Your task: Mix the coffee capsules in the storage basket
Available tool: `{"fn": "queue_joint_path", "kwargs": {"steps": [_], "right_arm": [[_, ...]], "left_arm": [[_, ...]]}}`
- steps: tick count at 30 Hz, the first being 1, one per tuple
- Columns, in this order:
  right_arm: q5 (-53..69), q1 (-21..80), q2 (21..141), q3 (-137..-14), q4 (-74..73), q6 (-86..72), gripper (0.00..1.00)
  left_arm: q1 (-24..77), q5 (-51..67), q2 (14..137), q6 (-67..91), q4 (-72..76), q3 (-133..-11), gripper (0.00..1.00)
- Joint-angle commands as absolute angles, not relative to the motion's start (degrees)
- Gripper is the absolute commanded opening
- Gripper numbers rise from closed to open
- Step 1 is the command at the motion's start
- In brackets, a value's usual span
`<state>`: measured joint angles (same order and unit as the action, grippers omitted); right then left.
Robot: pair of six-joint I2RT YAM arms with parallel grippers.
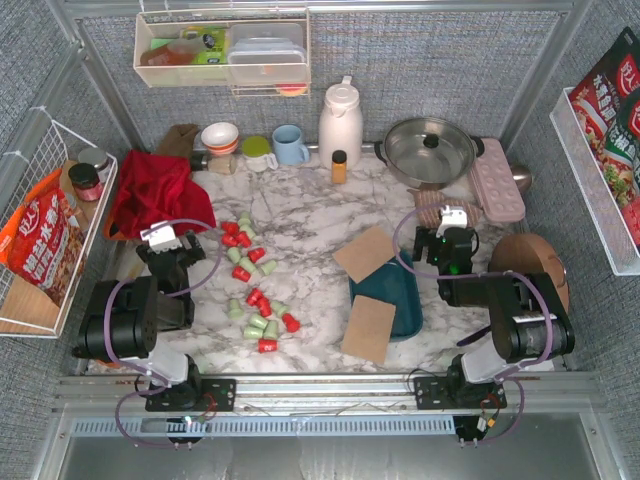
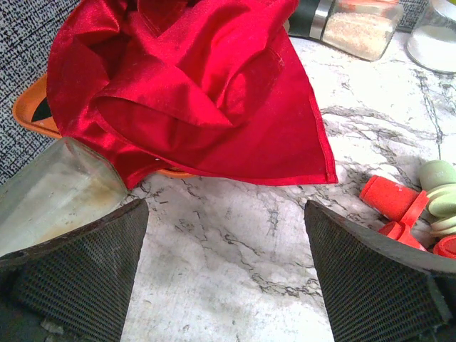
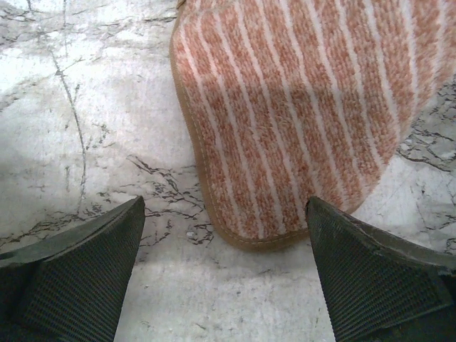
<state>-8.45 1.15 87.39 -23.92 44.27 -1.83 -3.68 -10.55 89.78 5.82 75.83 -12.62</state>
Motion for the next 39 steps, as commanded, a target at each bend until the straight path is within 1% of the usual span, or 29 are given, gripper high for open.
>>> {"fn": "queue_joint_path", "kwargs": {"steps": [1,24,26,28,31,36,39], "right_arm": [[-7.29,1.17,87.2,-23.89,45.15,-2.46,0.99],[-8.11,1.52,87.17,-23.88,45.1,-2.29,0.99],[-11.38,2.04,86.88,-23.52,45.47,-2.94,0.99],[-17.41,2.09,85.72,-23.03,45.61,-5.31,0.99],[-19.55,2.08,81.74,-21.56,45.26,-5.97,0.99],[-24.36,2.11,70.16,-32.9,14.66,-6.25,0.99],[-30.72,2.11,66.23,-38.87,3.87,-7.3,0.99]], "left_arm": [[-3.79,-10.61,89.91,5.65,78.24,-12.72,0.99],[-3.69,-10.56,89.91,5.63,78.3,-12.71,0.99],[-3.75,-10.61,89.91,5.63,78.27,-12.74,0.99],[-3.74,-10.55,89.87,5.63,78.3,-12.68,0.99],[-3.7,-10.57,89.9,5.63,78.27,-12.67,0.99],[-3.7,-10.55,89.91,5.7,78.24,-12.68,0.99],[-3.77,-10.6,89.91,5.68,78.29,-12.67,0.99]]}}
